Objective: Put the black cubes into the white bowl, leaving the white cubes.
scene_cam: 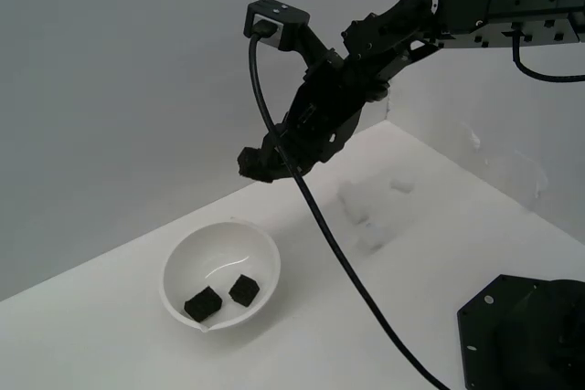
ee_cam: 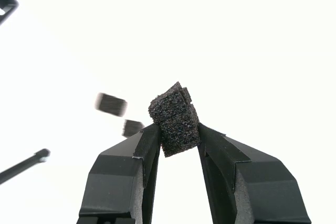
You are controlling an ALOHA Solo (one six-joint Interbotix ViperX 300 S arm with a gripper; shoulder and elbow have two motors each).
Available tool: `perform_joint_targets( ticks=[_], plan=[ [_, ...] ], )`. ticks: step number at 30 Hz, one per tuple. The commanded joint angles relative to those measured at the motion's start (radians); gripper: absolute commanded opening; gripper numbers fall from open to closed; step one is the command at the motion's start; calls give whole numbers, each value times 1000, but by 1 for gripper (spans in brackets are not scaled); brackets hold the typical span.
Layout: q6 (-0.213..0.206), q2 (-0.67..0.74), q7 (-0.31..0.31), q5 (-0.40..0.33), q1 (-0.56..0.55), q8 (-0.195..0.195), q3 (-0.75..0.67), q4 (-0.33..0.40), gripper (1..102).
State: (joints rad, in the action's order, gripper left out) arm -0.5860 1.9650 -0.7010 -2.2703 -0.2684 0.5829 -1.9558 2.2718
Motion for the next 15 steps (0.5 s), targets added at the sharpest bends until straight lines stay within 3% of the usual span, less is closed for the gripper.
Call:
perform_joint_targets(
  ticks=[1, 6, 13, 15],
  plan=[
    [-37, 23, -5, 8, -51, 9, -29, -3, 28],
    [-87, -6, 44, 9, -121, 9, 0, -6, 28],
    [-107, -87, 69, 15, -195, 9, 80, -12, 29],
    [-123, -94, 69, 17, -199, 9, 87, -12, 40]
  ],
)
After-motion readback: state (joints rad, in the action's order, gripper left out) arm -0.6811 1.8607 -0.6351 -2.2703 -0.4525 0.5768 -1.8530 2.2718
